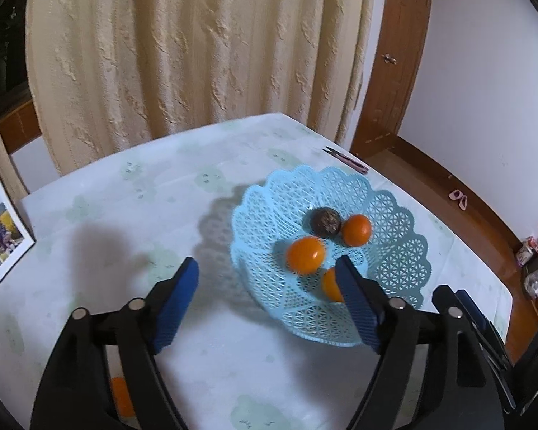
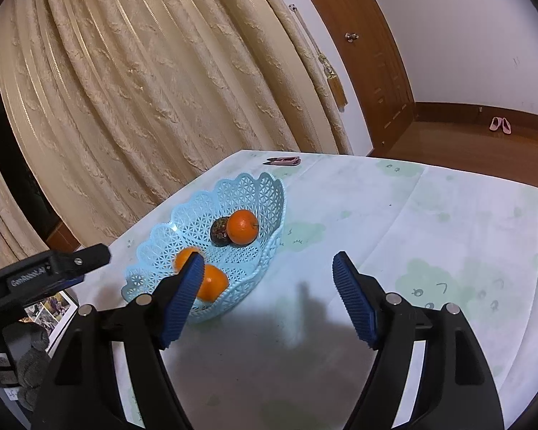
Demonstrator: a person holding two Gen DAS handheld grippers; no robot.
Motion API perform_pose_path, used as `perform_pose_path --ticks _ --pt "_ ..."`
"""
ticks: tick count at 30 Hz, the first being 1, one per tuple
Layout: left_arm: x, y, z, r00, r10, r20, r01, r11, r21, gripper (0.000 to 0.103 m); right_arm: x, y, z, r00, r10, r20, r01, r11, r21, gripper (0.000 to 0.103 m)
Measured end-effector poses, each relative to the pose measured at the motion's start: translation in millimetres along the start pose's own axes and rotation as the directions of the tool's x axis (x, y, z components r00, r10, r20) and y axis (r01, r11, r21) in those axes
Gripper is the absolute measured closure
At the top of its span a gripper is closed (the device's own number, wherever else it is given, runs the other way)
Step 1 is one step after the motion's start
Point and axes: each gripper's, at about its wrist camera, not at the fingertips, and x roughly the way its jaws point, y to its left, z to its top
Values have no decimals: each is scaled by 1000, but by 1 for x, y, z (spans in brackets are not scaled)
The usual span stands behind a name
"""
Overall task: Organize fruits
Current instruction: 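Release the tangerine into the basket with the left tool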
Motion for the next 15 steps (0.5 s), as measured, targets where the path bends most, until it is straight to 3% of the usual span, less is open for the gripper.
perform_pose_path --ticks 15 --pt "-61 60 -3 989 118 84 -113 991 -66 17 -3 3 -2 999 -27 17 27 999 -21 27"
